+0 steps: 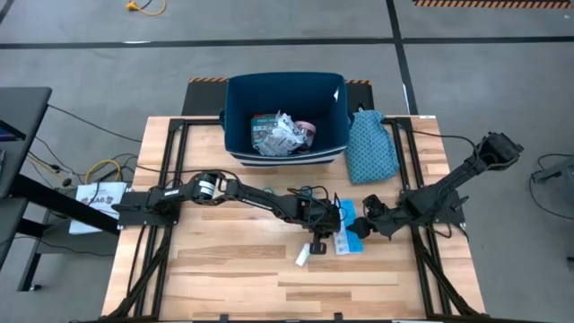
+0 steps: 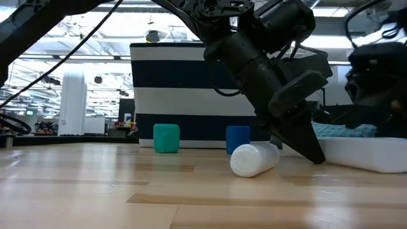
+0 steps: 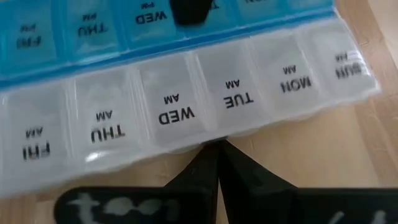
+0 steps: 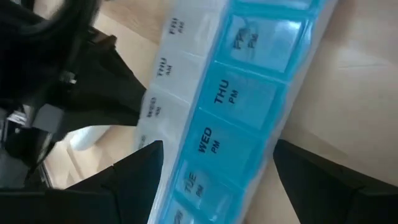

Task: Pick & place medical supplies in basket/bin
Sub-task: Put the pill organizer into the bin

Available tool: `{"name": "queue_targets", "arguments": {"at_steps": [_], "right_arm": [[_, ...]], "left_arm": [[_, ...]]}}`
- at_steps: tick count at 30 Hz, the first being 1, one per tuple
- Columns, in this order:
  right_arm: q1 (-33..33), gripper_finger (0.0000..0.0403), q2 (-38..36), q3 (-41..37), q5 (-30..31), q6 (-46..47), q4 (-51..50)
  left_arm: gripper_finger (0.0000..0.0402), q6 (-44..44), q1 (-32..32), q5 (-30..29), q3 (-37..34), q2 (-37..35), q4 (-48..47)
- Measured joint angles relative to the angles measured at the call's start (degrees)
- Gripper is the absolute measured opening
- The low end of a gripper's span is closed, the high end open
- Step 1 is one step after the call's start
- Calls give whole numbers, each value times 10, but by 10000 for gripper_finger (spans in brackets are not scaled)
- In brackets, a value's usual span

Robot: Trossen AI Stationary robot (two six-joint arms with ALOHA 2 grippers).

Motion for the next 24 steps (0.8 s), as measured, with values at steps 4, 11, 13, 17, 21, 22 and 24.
{"name": "queue_targets", "arguments": {"at_steps": [4,11,13,17,21,22,24], "right_arm": [[-25,295,60,-2,-29,-37,82],[-28,295,112,-1,-46,-45,168],[-28,295,122,3,-61,-44,181],[-29,295,147,2,-85,-64,235],[-29,294,165,2,-96,-66,268],[-29,293,168,2,-96,-63,267],[-29,286,172,2,-94,-56,268]], "left_arm": [[0,0,0,3,0,0,-1],[0,0,0,13,-1,-1,-8],[0,0,0,13,-1,0,3],[0,0,1,9,-1,1,14],[0,0,1,8,-1,1,13],[0,0,1,8,-1,1,12],[0,0,1,8,-1,1,11]]}}
